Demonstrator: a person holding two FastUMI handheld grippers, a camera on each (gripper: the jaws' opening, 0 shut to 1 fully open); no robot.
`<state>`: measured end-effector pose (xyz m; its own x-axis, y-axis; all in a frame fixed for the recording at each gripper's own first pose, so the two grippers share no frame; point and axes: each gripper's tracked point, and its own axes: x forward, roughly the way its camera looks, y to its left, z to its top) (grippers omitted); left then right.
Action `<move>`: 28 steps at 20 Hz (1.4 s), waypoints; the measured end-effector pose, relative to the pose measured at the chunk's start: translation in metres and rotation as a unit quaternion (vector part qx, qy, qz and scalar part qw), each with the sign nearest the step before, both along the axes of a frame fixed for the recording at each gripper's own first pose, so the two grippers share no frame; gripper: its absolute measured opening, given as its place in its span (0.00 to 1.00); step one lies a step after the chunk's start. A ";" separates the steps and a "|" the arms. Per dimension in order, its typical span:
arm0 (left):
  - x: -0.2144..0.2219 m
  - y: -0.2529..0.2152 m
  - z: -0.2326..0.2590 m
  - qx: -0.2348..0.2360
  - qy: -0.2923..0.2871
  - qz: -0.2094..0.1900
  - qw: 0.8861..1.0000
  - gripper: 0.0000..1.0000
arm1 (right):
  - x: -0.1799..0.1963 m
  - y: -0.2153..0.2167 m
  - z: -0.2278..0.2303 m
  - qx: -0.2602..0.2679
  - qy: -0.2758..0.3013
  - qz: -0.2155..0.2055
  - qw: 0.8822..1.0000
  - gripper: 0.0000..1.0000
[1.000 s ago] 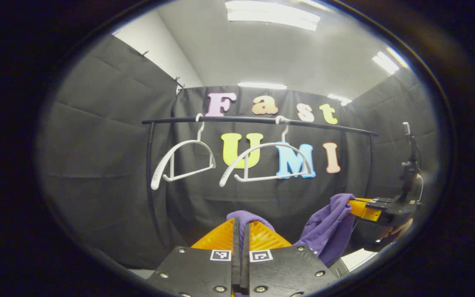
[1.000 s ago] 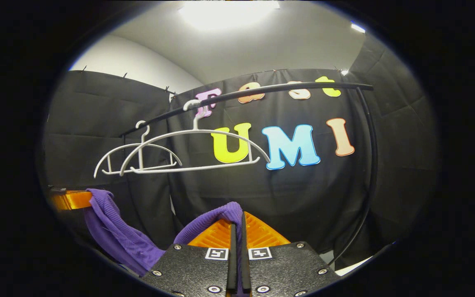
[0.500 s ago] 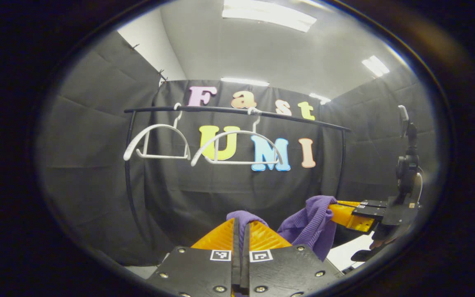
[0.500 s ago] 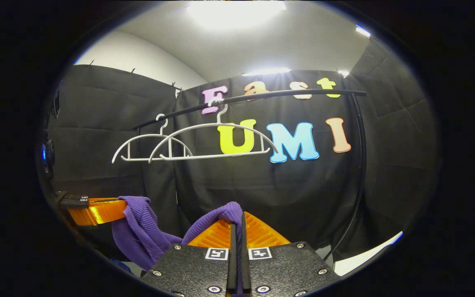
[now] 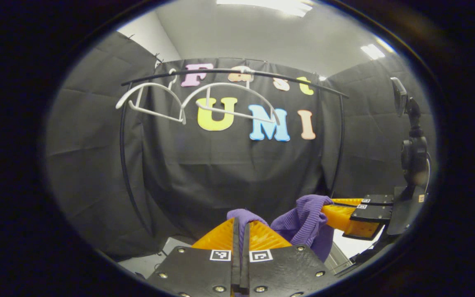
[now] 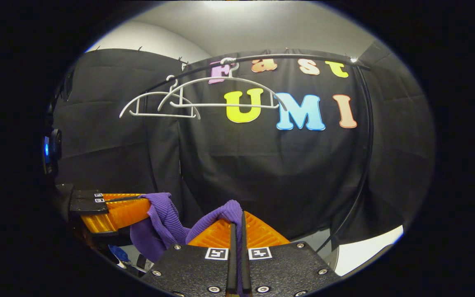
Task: Grasp the clothes on the hanger with both hands and then place them into the laundry hamper below.
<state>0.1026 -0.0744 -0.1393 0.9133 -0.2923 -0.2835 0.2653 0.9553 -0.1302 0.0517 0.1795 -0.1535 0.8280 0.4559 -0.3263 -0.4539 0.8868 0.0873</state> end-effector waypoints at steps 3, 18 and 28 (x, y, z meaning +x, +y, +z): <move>-0.002 0.000 -0.036 0.011 0.031 0.007 0.999 0.01 | -0.010 -0.002 -0.031 -0.019 0.028 -0.001 0.999 0.04; -0.054 0.001 -0.200 0.079 0.199 0.016 0.977 0.01 | -0.055 -0.013 -0.178 -0.125 0.169 0.013 0.978 0.05; -0.086 -0.006 -0.240 0.092 0.258 -0.006 0.962 0.02 | -0.097 -0.020 -0.244 -0.169 0.256 0.031 0.951 0.70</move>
